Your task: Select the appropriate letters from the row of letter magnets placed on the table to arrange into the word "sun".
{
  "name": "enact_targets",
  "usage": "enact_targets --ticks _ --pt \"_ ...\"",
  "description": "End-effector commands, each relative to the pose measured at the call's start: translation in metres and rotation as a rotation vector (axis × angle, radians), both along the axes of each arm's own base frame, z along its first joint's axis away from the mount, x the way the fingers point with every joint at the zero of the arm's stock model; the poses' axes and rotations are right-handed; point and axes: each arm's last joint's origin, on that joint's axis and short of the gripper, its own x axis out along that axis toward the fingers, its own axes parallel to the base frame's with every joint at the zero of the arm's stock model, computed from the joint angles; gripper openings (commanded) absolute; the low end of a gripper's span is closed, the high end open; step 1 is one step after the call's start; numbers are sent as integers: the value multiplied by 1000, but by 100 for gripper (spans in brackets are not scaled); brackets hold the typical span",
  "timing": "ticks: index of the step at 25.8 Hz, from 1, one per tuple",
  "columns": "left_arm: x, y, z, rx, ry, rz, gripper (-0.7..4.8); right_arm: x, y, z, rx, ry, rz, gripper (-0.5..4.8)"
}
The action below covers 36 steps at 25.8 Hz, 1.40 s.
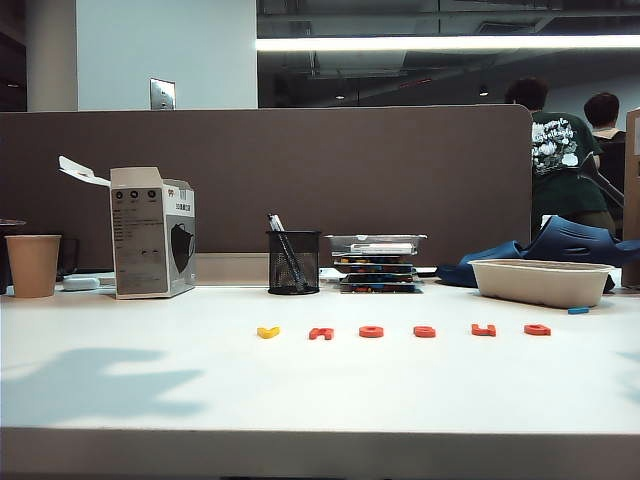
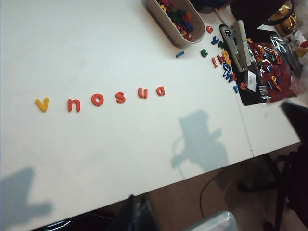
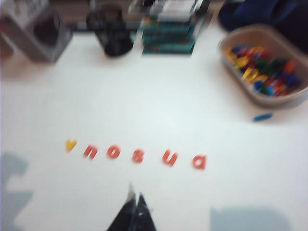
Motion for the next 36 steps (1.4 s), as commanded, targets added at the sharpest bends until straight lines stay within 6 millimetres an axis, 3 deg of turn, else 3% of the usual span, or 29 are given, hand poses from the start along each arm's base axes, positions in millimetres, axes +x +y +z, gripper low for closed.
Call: enact_targets --ticks 1,6,7,8,12,14,25,36 --pt "0 0 2 -6 -17 1 -5 35 23 2 -19 116 80 96" --pt "0 0 2 -6 -17 1 -5 81 58 -11 -78 233 139 156" --pt "0 0 2 -6 -17 1 -5 99 73 -21 -103 278 146 223" --pt "0 0 2 -6 -16 1 -5 112 86 -31 -134 315 156 253" --pt "0 0 2 -6 -17 1 -5 140 110 -58 -181 399 177 254" --pt "0 0 2 -5 -16 1 -5 158 129 -86 -226 474 163 253" --pt "0 0 2 -5 -16 1 -5 181 147 -153 -310 613 104 253" --pt "-1 1 1 0 -11 1 -5 189 150 -174 -294 645 72 252"
